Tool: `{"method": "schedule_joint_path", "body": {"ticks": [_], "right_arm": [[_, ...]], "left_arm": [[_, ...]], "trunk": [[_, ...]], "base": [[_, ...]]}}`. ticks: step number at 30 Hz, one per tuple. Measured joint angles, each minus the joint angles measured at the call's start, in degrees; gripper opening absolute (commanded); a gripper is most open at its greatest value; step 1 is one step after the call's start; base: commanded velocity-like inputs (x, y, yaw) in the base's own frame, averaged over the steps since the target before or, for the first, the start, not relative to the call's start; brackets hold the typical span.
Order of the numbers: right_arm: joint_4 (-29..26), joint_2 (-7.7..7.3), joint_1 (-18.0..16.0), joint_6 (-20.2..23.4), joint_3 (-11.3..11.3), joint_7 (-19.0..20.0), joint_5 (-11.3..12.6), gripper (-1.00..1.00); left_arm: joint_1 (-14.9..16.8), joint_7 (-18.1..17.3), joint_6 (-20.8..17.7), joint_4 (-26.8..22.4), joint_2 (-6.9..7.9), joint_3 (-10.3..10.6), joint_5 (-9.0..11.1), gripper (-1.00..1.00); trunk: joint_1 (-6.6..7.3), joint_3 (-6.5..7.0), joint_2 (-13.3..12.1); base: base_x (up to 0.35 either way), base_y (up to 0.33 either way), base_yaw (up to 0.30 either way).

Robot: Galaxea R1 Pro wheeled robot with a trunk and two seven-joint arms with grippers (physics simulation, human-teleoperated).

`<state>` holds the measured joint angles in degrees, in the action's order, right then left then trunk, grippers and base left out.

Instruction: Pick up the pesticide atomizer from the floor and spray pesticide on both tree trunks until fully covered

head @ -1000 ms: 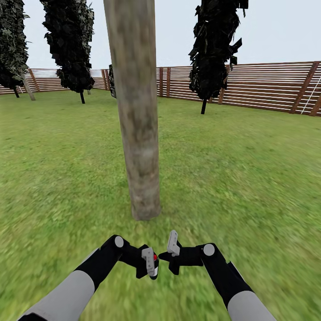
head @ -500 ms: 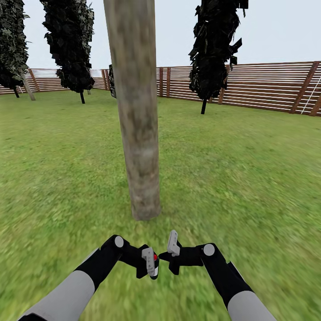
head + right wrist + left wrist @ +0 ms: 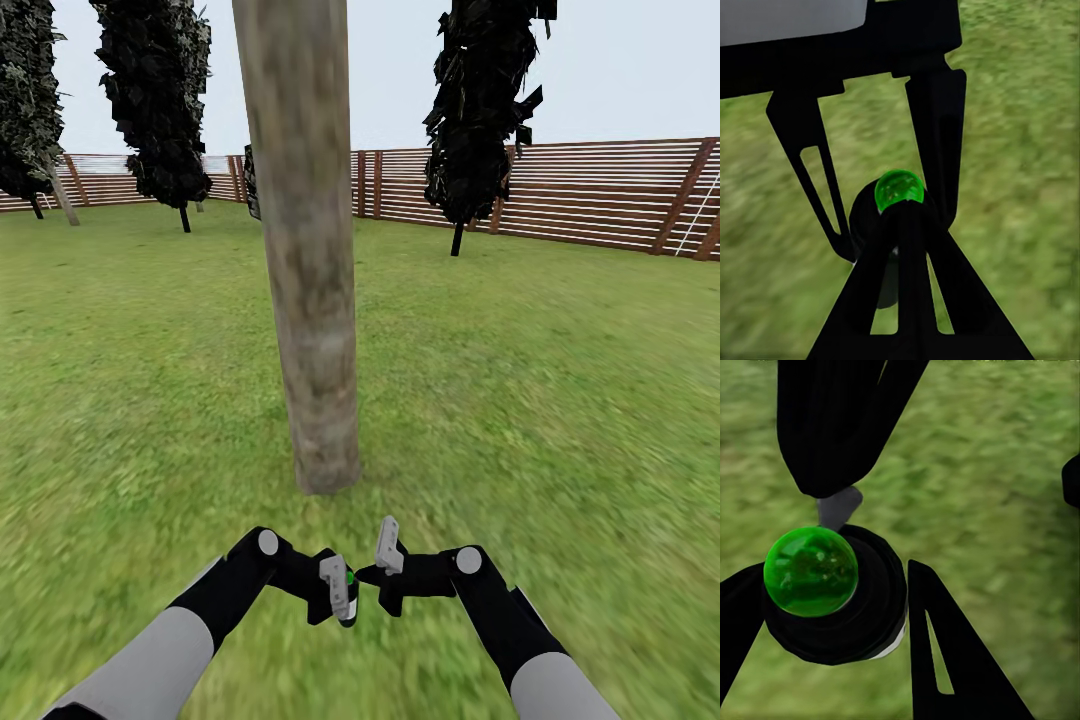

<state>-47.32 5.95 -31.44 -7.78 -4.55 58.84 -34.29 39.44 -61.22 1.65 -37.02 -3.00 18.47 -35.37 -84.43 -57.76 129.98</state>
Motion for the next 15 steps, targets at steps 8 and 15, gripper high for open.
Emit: {"method": "schedule_joint_path", "body": {"ticks": [8,15], "right_arm": [[0.0,0.0,0.0,0.0,0.0,0.0,0.0,-1.0],[0.0,0.0,0.0,0.0,-0.06,0.02,0.06,-1.0]], "left_arm": [[0.0,0.12,-0.08,0.52,0.1,0.02,-0.47,-1.0],[-0.07,0.52,-0.23,1.17,0.8,0.24,-0.7,-1.0]], "trunk": [[0.0,0.0,0.0],[0.0,0.0,0.0]], "base": [[0.0,0.0,0.0],[0.0,0.0,0.0]]}}
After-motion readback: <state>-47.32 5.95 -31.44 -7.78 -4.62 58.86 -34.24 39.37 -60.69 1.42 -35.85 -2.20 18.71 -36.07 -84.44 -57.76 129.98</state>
